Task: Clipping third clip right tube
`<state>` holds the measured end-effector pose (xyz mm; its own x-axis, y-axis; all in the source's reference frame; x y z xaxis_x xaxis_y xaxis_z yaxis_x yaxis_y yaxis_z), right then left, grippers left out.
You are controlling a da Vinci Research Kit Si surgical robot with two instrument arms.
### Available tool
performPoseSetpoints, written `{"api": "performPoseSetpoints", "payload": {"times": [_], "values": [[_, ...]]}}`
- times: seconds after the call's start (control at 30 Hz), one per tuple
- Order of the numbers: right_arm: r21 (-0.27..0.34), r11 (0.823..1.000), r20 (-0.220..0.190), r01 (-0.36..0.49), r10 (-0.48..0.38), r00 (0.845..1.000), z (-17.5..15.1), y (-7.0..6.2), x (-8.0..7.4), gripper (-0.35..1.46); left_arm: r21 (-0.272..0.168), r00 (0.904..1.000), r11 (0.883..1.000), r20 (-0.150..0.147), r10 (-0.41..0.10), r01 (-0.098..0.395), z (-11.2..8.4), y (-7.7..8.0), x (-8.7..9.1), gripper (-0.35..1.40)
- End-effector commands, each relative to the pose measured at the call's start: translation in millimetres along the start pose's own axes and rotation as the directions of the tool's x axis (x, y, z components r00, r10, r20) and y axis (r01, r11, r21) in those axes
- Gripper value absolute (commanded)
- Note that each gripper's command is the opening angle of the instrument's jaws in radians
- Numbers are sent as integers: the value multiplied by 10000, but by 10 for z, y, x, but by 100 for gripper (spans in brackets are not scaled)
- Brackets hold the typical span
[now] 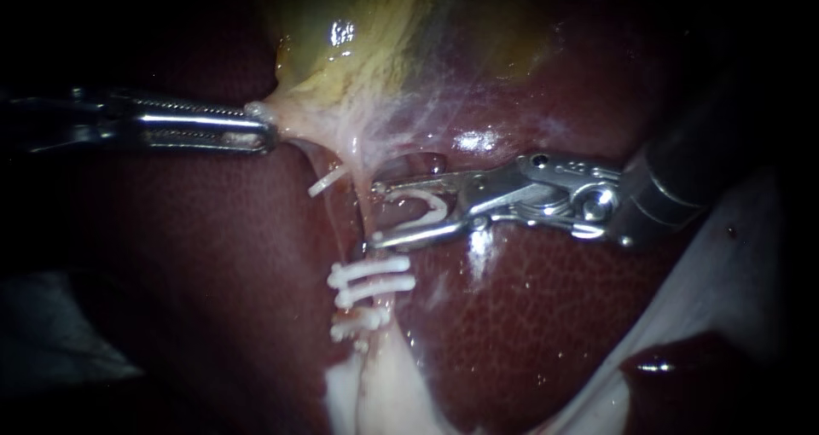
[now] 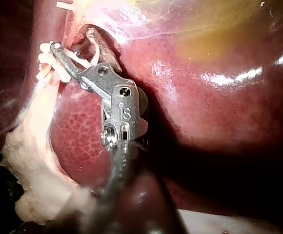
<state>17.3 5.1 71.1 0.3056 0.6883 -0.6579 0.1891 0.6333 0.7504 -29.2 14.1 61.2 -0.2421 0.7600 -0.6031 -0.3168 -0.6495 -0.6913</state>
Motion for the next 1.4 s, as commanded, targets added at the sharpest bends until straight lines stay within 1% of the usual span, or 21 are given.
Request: {"api": "performPoseSetpoints", "payload": {"times": [0.03, 0.13, 0.27, 0.43, 0.57, 0.7, 0.8, 0.97, 1.03, 1.07, 1.13, 1.27, 1.3, 1.33, 1.4], "values": [[62, 10000, -88, -29, 29, 10000, 2, -2, 2, 48, 2, 10000, 10000, -1, 1, -1, 0, 0, 0, -35], [244, 9997, -162, -4, 8, 9999, 13, -8, 7, 47, 2, 10000, 10000, -1, 0, 0, 0, 0, 0, -35], [387, 9992, -402, -107, 123, 9991, 28, -14, 13, 46, 5, 10000, 10000, -2, -1, 1, 0, 0, 0, -35], [259, 9995, -568, -165, 179, 9982, 40, -17, 19, 47, 6, 10000, 10000, -2, -2, 2, 1, 0, 1, -35], [292, 9994, -744, -196, 217, 9970, 39, -24, 28, 47, 6, 10000, 10000, -2, -1, 1, 1, 0, 1, -35], [354, 9990, -916, -277, 309, 9953, 33, -34, 46, 46, 5, 10000, 10000, -2, -1, 1, 1, 0, 1, -35], [413, 9986, -995, -315, 355, 9944, 30, -42, 55, 45, 4, 10000, 10000, -2, 0, 0, 1, 0, 0, -35], [439, 9985, -992, -318, 360, 9944, 29, -47, 57, 40, 2, 10000, 10000, -1, 0, 0, 1, 0, 0, -35], [452, 9983, -990, -376, 420, 9942, 28, -47, 56, 35, 3, 10000, 10000, -1, 0, 0, 1, 0, 0, -35], [471, 9974, -987, -554, 599, 9933, 27, -48, 56, 31, 3, 10000, 10000, -1, 0, 0, 1, 0, 0, -35], [520, 9939, -984, -975, 1023, 9899, 23, -50, 57, 20, 3, 10000, 10000, -1, 0, 0, 1, 0, 0, -35], [565, 9906, -996, -1246, 1298, 9865, 16, -51, 62, 2, 3, 10000, 10000, -2, 0, 0, 1, 0, 0, -35], [574, 9904, -999, -1255, 1308, 9864, 14, -51, 64, -4, 3, 10000, 10000, -2, 0, 0, 1, 0, 0, -35], [587, 9894, -1003, -1325, 1379, 9854, 12, -52, 65, -14, 4, 10000, 10000, -2, 0, 0, 1, 0, 0, -35], [603, 9875, -1007, -1457, 1512, 9834, 9, -53, 67, -23, 3, 10000, 10000, -2, 0, 0, 1, 0, 0, -35]]}}
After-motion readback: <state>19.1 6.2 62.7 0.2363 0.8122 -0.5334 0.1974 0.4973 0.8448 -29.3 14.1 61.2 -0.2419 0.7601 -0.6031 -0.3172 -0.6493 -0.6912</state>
